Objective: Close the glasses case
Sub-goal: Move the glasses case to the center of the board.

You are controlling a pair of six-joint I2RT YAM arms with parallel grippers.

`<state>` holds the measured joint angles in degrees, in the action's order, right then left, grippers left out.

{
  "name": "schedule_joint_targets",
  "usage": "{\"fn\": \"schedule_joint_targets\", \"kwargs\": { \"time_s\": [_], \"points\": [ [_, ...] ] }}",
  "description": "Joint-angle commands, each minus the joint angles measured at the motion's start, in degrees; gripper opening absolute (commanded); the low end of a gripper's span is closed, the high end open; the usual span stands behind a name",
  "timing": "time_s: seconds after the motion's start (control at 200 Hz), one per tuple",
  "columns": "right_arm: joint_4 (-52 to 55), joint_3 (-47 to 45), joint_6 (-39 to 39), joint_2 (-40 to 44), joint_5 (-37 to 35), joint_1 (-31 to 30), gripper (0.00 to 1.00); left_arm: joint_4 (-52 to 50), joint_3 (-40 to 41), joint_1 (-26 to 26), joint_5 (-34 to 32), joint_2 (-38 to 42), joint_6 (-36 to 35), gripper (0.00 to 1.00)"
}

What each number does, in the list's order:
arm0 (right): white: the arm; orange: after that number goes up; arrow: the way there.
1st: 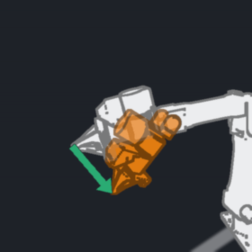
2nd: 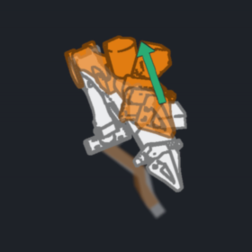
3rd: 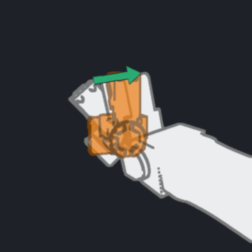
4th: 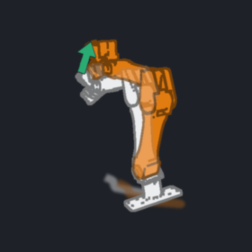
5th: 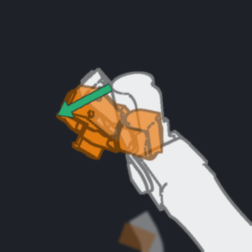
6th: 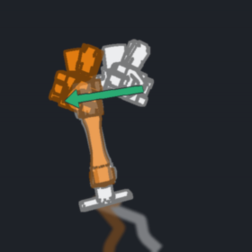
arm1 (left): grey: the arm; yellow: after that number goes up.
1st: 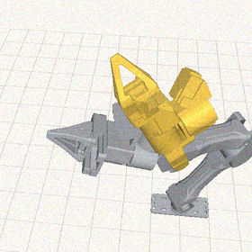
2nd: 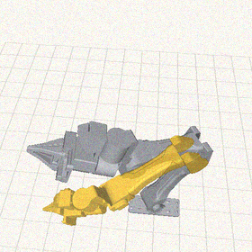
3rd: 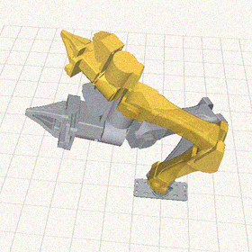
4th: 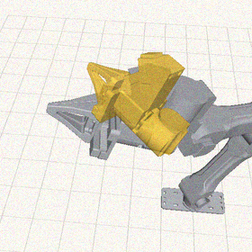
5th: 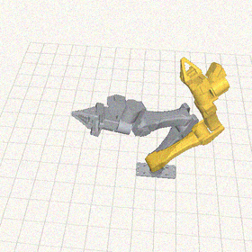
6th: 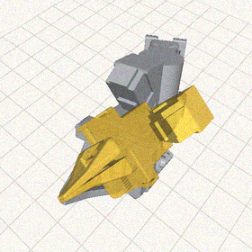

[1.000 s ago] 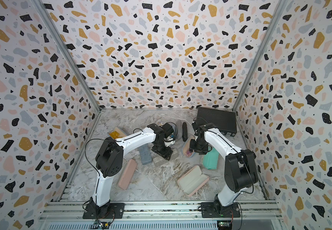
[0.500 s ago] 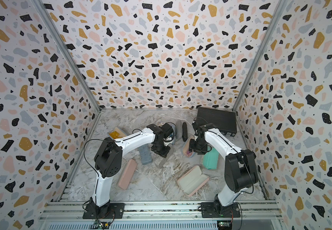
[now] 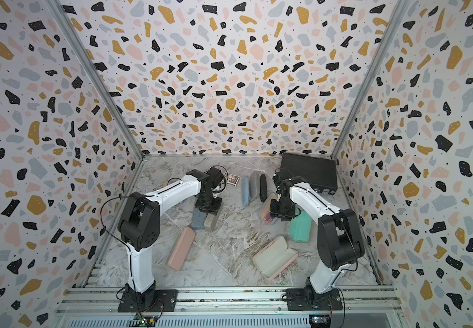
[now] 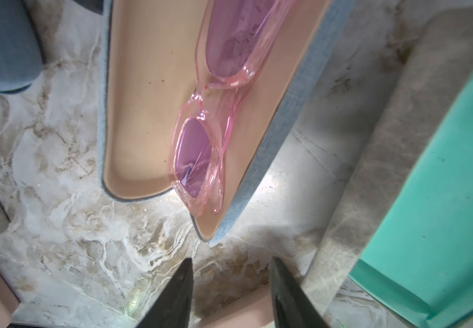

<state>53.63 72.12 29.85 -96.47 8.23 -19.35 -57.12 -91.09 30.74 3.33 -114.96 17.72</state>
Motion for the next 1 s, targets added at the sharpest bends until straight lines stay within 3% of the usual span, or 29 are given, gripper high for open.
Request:
{"fn": "schedule_joint_targets", "kwargs": {
  "time_s": [0.0,0.09,0.25,0.996],
  "points": [
    [-0.24,1.42,1.05,-0.71,-1.43,0.19,0.46,-0.63,2.24,-1.1,-1.85,0.26,2.71,0.16],
    [-0.54,1.6,1.11,-1.27,-2.31,0.19,0.44,-0.47,2.19,-1.1,-1.32,0.63,2.76,0.25],
    [-2.08,1.62,1.94,-2.08,-4.25,0.28,0.33,-0.49,1.62,-1.12,0.26,1.3,2.94,0.36],
    [-3.92,5.2,4.28,-6.53,-4.93,1.51,0.32,-1.92,1.8,-1.12,1.59,5.74,4.04,0.44]
  ]
}}
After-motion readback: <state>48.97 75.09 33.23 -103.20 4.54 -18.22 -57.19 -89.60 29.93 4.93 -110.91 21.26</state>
